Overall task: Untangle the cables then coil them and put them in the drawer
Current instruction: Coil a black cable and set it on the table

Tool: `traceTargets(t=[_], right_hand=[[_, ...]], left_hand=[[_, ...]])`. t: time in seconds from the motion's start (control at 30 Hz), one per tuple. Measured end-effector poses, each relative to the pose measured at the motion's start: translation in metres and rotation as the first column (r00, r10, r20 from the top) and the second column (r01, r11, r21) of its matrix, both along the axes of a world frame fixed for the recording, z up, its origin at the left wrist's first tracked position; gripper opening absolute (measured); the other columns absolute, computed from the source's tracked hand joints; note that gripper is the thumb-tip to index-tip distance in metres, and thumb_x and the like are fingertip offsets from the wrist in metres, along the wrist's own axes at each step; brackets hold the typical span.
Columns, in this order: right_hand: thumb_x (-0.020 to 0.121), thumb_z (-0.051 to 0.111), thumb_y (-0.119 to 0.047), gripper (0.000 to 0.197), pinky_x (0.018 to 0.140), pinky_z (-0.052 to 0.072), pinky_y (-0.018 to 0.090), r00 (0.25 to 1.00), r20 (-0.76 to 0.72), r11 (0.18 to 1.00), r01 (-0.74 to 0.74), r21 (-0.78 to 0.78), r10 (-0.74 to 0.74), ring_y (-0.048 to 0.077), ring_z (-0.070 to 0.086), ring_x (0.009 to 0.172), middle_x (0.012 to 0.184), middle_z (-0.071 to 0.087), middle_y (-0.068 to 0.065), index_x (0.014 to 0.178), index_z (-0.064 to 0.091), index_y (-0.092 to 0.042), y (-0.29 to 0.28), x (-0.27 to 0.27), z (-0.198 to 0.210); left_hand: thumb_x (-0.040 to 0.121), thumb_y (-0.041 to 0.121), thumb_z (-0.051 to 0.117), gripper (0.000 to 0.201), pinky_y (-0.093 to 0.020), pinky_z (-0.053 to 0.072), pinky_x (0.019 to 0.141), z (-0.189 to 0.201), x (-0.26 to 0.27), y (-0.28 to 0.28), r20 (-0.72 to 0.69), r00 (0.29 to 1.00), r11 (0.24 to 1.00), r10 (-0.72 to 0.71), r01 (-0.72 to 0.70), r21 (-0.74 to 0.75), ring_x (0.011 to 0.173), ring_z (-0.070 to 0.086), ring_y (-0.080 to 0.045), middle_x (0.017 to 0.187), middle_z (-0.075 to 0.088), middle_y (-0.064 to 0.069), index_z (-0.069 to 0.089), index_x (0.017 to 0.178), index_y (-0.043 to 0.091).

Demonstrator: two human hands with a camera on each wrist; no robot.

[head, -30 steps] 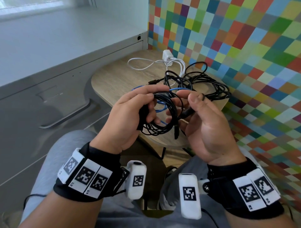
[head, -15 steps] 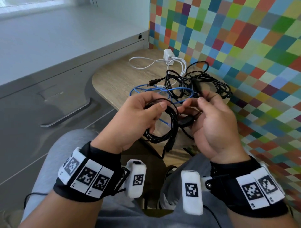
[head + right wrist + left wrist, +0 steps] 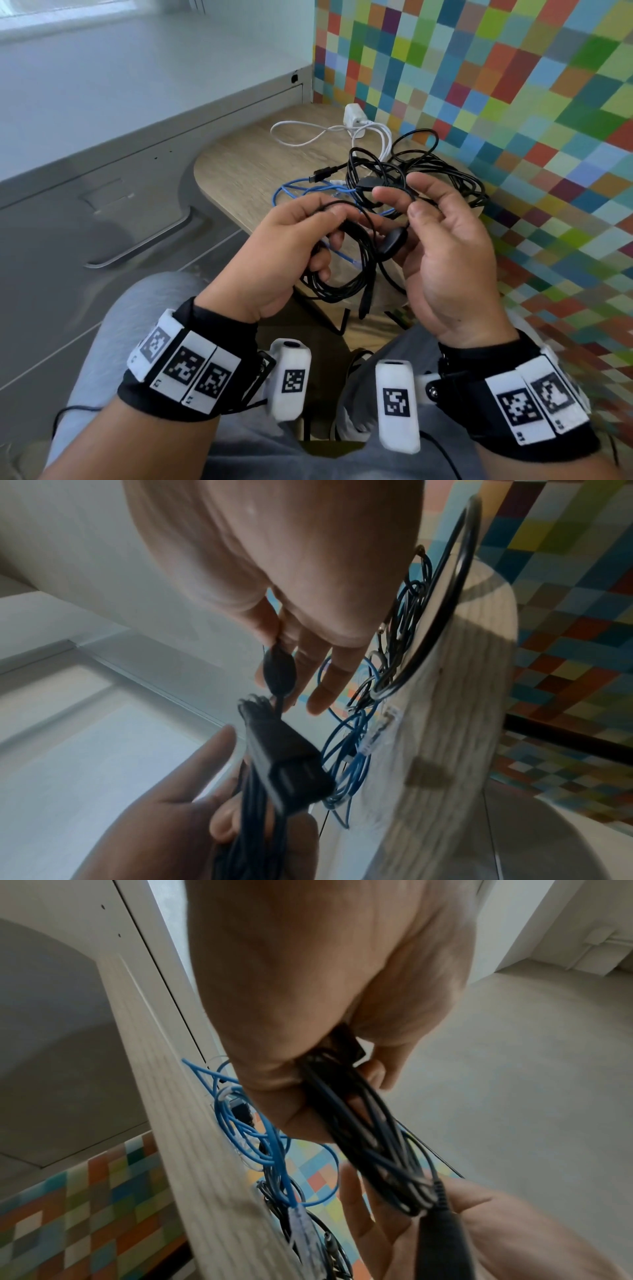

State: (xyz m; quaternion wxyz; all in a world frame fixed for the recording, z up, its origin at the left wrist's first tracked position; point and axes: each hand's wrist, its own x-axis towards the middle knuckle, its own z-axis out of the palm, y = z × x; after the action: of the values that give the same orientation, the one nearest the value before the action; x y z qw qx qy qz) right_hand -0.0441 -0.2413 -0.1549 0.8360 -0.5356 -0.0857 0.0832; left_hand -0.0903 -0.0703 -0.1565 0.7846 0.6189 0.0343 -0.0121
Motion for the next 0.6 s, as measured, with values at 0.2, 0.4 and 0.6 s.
traceTargets(t=[0.2,0.4,0.6], right_hand=[[0.109,0.037,0.001,0.029,0.077,0.062,0.036,0.999,-0.021,0.996,-0.027,0.084,0.029,0.023,0.072,0.081,0.101,0.076,0.012,0.118,0.063,-0.007,-0.0032,0.0025,0.0015],[0.098,0.054,-0.001,0.019,0.075,0.06,0.029,0.998,0.042,0.995,-0.056,0.079,0.052,0.021,0.071,0.078,0.094,0.077,0.01,0.111,0.067,-0.007,-0.002,0.0025,-0.0005],[0.079,0.071,-0.004,0.028,0.076,0.059,0.025,0.99,0.139,1.0,-0.023,0.017,0.02,0.017,0.074,0.078,0.085,0.078,0.008,0.107,0.067,-0.005,0.0,0.0023,-0.0056]], left_hand=[[0.11,0.021,0.041,0.036,-0.029,0.046,0.054,-0.0017,0.0009,0.0019,0.001,1.0,0.996,0.023,-0.023,-0.089,0.051,0.037,-0.015,0.073,0.054,-0.006,0.071,0.114,0.003],[0.102,0.033,0.049,0.035,-0.03,0.047,0.059,0.0,-0.0012,0.0024,0.045,0.999,0.996,-0.025,0.029,-0.08,0.055,0.039,-0.014,0.077,0.054,-0.005,0.07,0.121,0.012],[0.095,0.038,0.059,0.032,-0.028,0.05,0.058,-0.0025,-0.0004,0.0007,0.054,0.997,0.993,-0.059,0.065,-0.1,0.055,0.042,-0.013,0.076,0.056,-0.005,0.071,0.109,0.013]])
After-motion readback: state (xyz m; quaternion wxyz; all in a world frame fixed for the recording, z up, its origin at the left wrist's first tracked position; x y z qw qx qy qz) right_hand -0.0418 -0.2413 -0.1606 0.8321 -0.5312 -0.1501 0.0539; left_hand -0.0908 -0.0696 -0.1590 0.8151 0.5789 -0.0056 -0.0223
